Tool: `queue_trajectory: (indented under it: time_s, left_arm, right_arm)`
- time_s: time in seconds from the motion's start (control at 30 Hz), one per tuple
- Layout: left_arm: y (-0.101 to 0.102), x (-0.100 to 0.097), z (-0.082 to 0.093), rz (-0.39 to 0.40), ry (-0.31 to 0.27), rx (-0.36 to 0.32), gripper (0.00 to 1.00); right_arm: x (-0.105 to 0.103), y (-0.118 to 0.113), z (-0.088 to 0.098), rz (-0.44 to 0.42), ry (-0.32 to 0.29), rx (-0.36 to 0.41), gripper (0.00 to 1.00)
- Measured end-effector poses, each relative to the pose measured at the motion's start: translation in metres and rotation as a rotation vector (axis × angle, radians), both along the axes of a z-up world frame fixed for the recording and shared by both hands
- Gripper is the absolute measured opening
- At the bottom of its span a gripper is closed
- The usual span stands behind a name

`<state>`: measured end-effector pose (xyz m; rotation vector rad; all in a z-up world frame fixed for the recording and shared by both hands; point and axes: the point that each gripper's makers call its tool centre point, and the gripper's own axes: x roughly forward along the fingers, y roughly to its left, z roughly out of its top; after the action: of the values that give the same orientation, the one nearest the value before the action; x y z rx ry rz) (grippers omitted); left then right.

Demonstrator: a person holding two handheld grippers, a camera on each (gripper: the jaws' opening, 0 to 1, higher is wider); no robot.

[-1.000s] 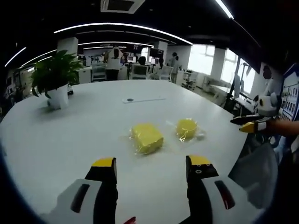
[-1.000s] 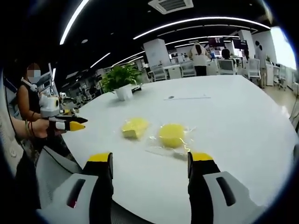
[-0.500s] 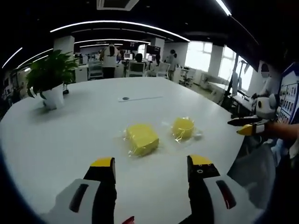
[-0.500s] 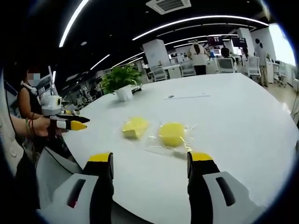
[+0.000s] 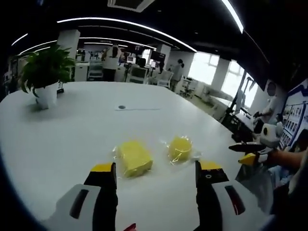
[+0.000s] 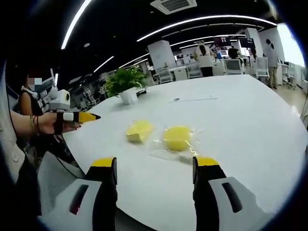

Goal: Compare the silicone blocks by pressing each to a similar depth, holding the contact briefly, and releasing to observe deformation and rebound differences across the visible hardness samples.

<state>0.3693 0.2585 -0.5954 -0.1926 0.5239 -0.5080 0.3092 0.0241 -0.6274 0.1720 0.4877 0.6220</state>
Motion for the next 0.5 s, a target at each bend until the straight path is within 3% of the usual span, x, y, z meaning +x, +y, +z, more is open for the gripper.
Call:
queue_trajectory:
  time_s: [0.03, 0.5]
  left_arm:
    - [-0.003, 0.004, 0.002, 0.004, 0.002, -0.028, 0.67]
    - [-0.039, 0.042, 0.002, -0.057, 0.019, -0.101, 0.67]
  right_arm:
    - [0.0, -0.001, 0.0, -0.002, 0.002, 0.0, 0.59]
    - [0.004, -0.007, -0.003, -0.005, 0.016, -0.012, 0.59]
